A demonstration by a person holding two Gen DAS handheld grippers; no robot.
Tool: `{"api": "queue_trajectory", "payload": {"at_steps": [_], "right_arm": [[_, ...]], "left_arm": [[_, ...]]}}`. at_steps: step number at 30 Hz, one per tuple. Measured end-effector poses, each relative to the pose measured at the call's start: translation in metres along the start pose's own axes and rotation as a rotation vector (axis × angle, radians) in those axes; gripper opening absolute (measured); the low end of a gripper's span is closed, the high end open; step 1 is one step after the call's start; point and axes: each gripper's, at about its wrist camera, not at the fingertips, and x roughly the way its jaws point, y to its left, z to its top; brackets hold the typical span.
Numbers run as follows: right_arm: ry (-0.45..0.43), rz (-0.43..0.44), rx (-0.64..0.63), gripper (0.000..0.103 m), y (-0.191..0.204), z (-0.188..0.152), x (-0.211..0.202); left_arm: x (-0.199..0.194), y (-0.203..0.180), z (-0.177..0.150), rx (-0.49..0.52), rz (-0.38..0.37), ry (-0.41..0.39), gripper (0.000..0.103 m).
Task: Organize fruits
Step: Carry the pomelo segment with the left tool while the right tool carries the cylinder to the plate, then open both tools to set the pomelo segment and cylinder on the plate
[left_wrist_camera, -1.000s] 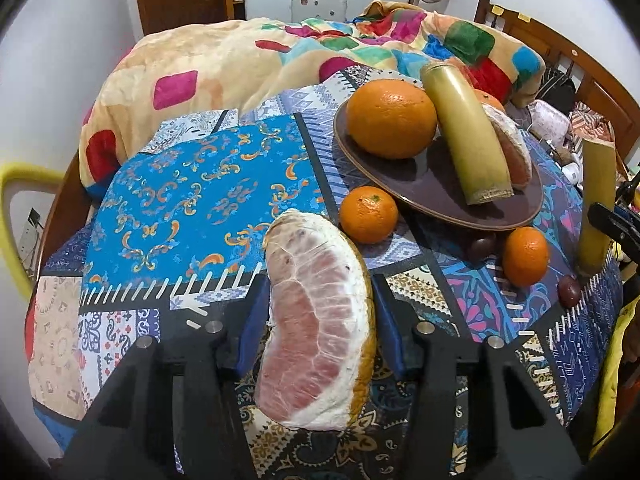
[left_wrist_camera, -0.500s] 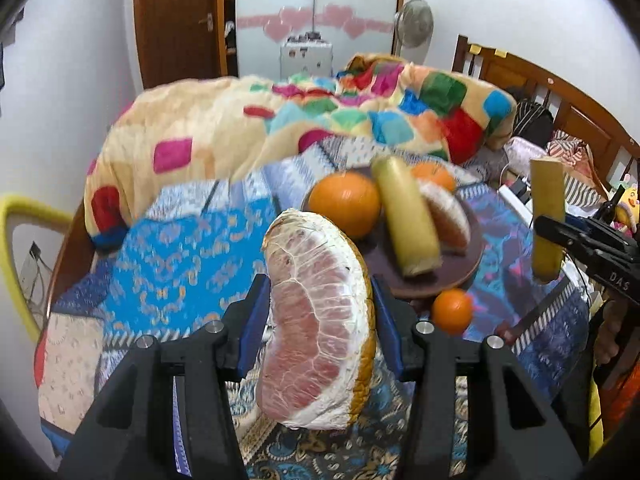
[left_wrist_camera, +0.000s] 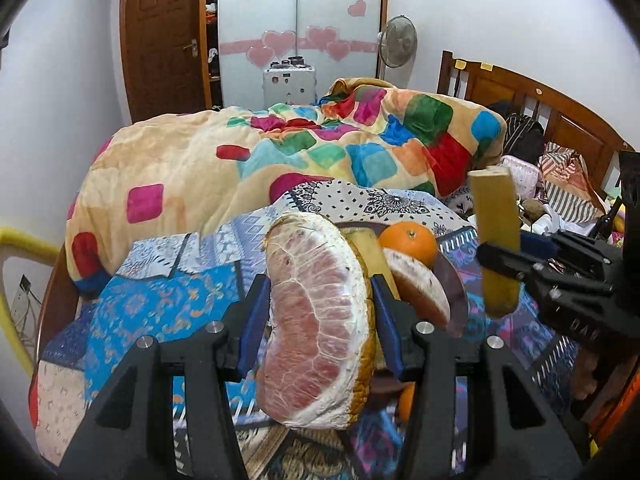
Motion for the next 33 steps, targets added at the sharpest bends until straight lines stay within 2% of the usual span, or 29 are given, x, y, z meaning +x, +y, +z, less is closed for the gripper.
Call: {"api": "queue_trajectory", "payload": {"at_steps": [9, 12, 16, 21, 24, 27, 33], "right_arm": [[0.057, -0.001, -0.022, 0.033, 0.0, 0.004, 0.033], [0.07, 0.005, -0.025, 0.033, 0.001, 0.001, 0.037], [0.08, 0.011, -0.024, 0.034, 0.001, -0.001, 0.04], [0.083, 0.015, -0.023, 0.034, 0.001, 0.001, 0.041], [0.072, 0.019, -0.025, 0.039, 0.002, 0.002, 0.036], [0.053, 0.016, -0.032, 0.045, 0.005, 0.005, 0.028], [0.023, 0.032, -0.04, 0.045, 0.012, 0.007, 0.006]], "left_arm": [[0.036, -0.004, 0.008, 0.003, 0.021, 0.007, 0.05], [0.046, -0.006, 0.006, -0.003, -0.003, 0.03, 0.05], [0.042, -0.008, 0.008, 0.003, 0.005, 0.001, 0.051], [0.043, -0.011, 0.007, 0.016, 0.007, 0.015, 0.051], [0.04, -0.009, 0.007, 0.008, -0.001, 0.016, 0.051], [0.03, -0.006, 0.006, 0.001, -0.007, 0.009, 0.052], [0.004, 0.002, 0.003, 0.004, -0.001, -0.012, 0.055]]}}
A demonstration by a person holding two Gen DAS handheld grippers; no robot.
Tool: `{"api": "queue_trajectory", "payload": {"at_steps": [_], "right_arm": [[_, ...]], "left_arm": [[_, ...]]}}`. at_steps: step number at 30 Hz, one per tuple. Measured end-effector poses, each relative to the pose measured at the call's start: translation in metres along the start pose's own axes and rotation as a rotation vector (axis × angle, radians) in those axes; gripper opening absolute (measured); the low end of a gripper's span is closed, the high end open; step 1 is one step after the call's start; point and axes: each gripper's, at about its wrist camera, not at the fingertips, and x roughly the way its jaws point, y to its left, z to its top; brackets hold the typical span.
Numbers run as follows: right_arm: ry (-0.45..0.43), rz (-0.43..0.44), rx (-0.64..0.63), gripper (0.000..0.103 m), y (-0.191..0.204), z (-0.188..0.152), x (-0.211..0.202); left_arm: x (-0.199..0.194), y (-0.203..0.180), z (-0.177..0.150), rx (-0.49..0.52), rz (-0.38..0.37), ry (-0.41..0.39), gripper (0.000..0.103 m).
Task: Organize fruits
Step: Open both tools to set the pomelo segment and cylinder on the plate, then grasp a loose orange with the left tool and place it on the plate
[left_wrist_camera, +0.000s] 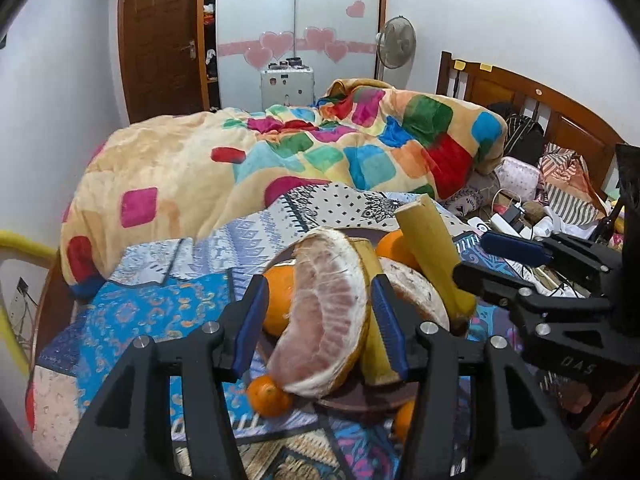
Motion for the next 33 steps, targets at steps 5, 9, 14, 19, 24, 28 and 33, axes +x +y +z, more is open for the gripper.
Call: {"api": "queue_trajectory", "payload": {"at_steps": [5, 9, 14, 19, 24, 28, 33], "right_arm": [[-0.017, 0.013, -0.021, 0.045, 0.013, -0.005, -0.019], [-0.005, 0.026, -0.033, 0.046, 0.023, -0.012, -0.023], [0.04, 0.039, -0.045, 0.046, 0.034, -0.029, -0.022], [0.1, 0.056, -0.056, 0.046, 0.046, -0.047, -0.015], [0.163, 0.076, -0.058, 0.046, 0.055, -0.06, 0.0], [0.192, 0.084, -0.051, 0.046, 0.057, -0.062, 0.01], [0.21, 0.111, -0.043, 0.041, 0.057, -0.063, 0.018]], "left_arm": [[-0.02, 0.013, -0.009, -0.016, 0.008, 0.002, 0.058], [-0.03, 0.021, -0.021, -0.021, 0.024, 0.026, 0.058], [-0.039, 0.029, -0.044, -0.012, 0.034, 0.07, 0.058], [-0.046, 0.034, -0.069, 0.002, 0.036, 0.108, 0.058], [-0.044, 0.041, -0.088, -0.01, 0.025, 0.149, 0.058], [-0.042, 0.045, -0.097, -0.008, 0.023, 0.171, 0.058], [-0.033, 0.05, -0.105, -0.015, 0.026, 0.196, 0.058]]}}
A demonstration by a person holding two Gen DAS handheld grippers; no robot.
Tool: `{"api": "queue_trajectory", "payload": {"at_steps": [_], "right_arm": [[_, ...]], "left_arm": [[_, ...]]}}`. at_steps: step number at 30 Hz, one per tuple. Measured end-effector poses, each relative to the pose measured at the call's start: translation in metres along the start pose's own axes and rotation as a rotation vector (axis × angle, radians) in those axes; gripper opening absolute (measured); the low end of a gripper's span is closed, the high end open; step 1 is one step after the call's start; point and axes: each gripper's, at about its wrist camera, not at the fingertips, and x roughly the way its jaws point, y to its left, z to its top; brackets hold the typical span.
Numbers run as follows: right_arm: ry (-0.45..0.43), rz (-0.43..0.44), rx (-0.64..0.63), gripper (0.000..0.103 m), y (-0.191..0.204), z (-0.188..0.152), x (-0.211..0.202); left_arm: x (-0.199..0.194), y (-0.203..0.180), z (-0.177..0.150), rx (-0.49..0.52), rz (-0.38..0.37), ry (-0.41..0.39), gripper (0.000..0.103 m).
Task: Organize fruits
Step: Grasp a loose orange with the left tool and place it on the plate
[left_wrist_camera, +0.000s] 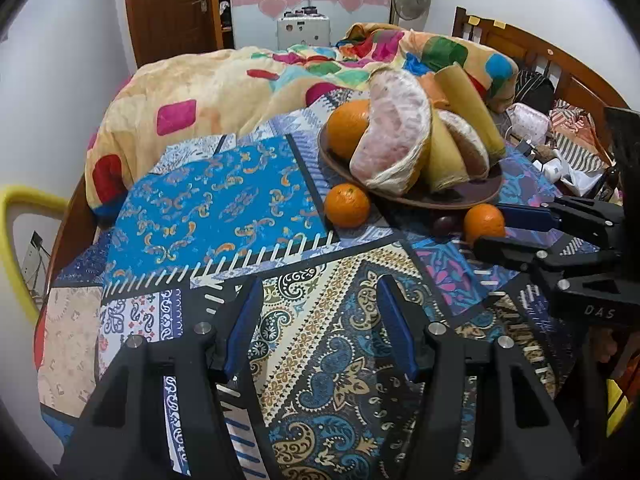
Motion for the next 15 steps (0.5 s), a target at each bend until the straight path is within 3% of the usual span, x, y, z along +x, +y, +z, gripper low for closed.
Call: {"api": "queue_trajectory", "payload": {"at_steps": [2, 15], "right_arm": [[-0.001, -0.015, -0.008, 0.034, 0.001, -0.001, 0.001], [-0.087, -0.059, -0.015, 0.034, -0.009, 0.002, -0.025]], "left_arm": [[0.005, 0.0, 0.001, -0.002, -0.002, 0.007, 0.058], [0.03, -0.008, 0.028, 0.001, -0.039, 0.024, 0.058]]}}
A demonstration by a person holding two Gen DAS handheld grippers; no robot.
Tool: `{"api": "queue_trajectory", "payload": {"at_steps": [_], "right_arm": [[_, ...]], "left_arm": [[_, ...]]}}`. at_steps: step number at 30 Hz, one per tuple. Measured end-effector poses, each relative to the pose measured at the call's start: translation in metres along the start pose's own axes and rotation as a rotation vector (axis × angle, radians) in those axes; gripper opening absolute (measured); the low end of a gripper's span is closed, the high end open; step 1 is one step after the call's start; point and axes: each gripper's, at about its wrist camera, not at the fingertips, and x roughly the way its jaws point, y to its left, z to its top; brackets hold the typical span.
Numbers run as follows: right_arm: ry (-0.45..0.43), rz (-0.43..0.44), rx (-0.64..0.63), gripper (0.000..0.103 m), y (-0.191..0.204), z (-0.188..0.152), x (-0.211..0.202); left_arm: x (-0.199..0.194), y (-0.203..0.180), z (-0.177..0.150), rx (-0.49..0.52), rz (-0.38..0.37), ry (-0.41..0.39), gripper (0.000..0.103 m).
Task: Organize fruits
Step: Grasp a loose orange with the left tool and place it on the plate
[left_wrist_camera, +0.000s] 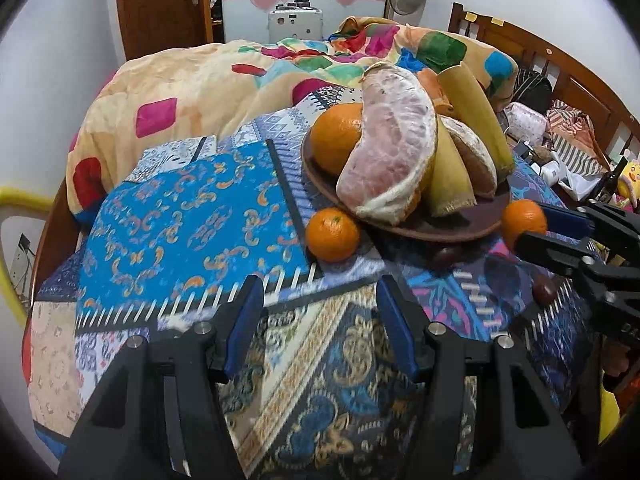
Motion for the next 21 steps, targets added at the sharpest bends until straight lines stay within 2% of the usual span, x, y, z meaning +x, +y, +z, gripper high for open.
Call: {"api": "queue_trajectory", "payload": {"at_steps": [6, 10, 14, 15, 21], "right_arm": [[-0.011, -0.015, 0.015, 0.034, -0.013, 0.0, -0.001], [-0.01, -0.013, 0.023, 0.034, -0.02, 0.001, 0.002], [-0.022, -0.013, 0.013, 0.034, -0.018, 0.005, 0.003], [-0.024, -0.01, 0.01, 0.034, -0.018, 0.007, 0.004], [-0.04, -0.006, -0.001, 0.034, -0.014, 0.016, 0.009]], "left_arm": [[0.015, -0.001, 0.017, -0.01, -0.01, 0.002, 0.055], [0.026, -0.004, 0.022, 0.003, -0.008, 0.017, 0.043], [0.032, -0.003, 0.023, -0.003, -0.007, 0.025, 0.038], [0.032, -0.002, 0.023, -0.006, -0.01, 0.021, 0.034], [0.029, 0.001, 0.021, -0.022, 0.0, 0.008, 0.033]]}}
